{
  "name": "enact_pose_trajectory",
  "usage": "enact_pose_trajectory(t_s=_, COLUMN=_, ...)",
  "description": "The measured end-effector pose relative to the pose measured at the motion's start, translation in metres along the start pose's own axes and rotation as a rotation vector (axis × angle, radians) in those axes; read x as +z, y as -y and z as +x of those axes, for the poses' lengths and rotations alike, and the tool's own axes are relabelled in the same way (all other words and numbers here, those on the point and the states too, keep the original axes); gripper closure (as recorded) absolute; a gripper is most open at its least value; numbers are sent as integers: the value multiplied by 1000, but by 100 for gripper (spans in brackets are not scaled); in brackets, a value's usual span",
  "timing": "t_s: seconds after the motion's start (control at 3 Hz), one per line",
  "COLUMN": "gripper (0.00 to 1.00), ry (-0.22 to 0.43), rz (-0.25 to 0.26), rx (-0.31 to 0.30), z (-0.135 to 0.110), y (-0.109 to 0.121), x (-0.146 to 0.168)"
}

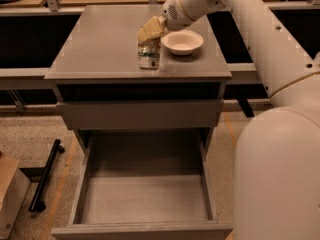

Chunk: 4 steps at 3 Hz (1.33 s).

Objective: Pick 7up can from middle drawer and place on counter

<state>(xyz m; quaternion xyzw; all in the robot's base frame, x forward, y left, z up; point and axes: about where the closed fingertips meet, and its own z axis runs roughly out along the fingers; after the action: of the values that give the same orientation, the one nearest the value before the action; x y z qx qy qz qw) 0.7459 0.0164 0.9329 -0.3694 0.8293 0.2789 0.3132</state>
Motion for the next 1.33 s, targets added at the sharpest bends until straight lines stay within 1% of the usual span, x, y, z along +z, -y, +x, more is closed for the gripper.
enact_pose_trajectory(t_s=0.33, gripper=100, ry=74, rz=95, rx=-11, z=-27, y=25, x=-2)
enact_pose_trajectory(t_s=0.67, gripper=83, ry=130, rz=174, rx=-62, z=-49, y=40, x=1)
enact_pose_trajectory(t_s=1.0, gripper=59, ry=148, rz=237, rx=-134, z=-60, y=46, x=12)
enact_pose_trajectory(t_s=1.33, gripper=36, ry=152, rz=261, rx=-183, z=-59, y=49, x=26)
